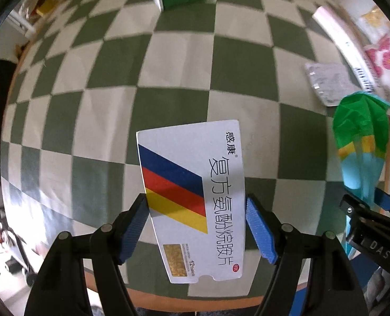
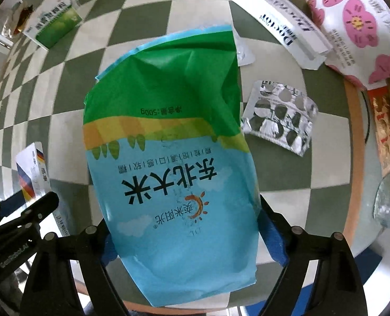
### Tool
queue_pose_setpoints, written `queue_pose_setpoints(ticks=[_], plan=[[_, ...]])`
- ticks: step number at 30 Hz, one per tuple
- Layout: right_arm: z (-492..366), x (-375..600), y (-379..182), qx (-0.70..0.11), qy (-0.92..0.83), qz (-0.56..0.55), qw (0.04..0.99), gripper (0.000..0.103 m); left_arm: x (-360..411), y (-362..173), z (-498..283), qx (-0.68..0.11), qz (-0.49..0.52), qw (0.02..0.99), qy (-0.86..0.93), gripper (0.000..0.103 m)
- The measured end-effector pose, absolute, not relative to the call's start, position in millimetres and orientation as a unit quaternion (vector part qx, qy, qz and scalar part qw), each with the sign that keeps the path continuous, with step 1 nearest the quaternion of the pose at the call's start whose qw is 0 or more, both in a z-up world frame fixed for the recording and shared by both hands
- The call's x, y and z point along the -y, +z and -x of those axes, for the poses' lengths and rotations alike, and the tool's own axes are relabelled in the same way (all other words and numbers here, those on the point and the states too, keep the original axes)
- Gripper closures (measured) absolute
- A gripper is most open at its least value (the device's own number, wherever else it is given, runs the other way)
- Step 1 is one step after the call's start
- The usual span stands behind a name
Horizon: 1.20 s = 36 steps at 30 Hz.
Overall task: Collect trash
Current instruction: 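Carry the rice bag with the right tool while the left tool carries the striped box toward the bin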
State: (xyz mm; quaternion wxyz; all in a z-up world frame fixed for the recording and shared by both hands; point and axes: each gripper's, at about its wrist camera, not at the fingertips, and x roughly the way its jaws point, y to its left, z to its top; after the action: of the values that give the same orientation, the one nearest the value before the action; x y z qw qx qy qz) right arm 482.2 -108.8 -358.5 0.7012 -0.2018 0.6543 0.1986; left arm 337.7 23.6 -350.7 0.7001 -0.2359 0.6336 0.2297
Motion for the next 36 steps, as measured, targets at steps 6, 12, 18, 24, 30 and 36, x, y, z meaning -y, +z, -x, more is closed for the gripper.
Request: queue_pose_setpoints(ticks=[6, 12, 18, 24, 30, 36], plan=[[-438, 118, -328, -0.634, 0.212, 0.164, 0.725, 0.015, -18, -302, -288, -0.587, 0.221, 0.747, 0.221, 0.032], [-365, 121, -286, -0.603, 0.224, 0.121, 0.756, 0.015, -21, -262, -205, -0.545, 0.201, 0.79, 0.195, 0.032], [-261, 127, -260, -0.592, 0.214, 0.076, 0.773, 0.015, -29, -254, -115, -0.535, 0.194, 0.806, 0.16, 0.032], [-155, 132, -289, -0.637, 0.204, 0.059, 0.741, 0.015, -32, -293, -32, -0.576, 0.219, 0.776, 0.133, 0.032], [-82, 146, -376, -0.705, 0.191, 0.071, 0.679, 0.015, -38, -405, 30, -0.646, 0.272, 0.7, 0.135, 0.032], [-64, 157, -504, -0.746, 0.169, 0.073, 0.64, 0.015, -49, -552, 25, -0.668, 0.341, 0.647, 0.137, 0.032]])
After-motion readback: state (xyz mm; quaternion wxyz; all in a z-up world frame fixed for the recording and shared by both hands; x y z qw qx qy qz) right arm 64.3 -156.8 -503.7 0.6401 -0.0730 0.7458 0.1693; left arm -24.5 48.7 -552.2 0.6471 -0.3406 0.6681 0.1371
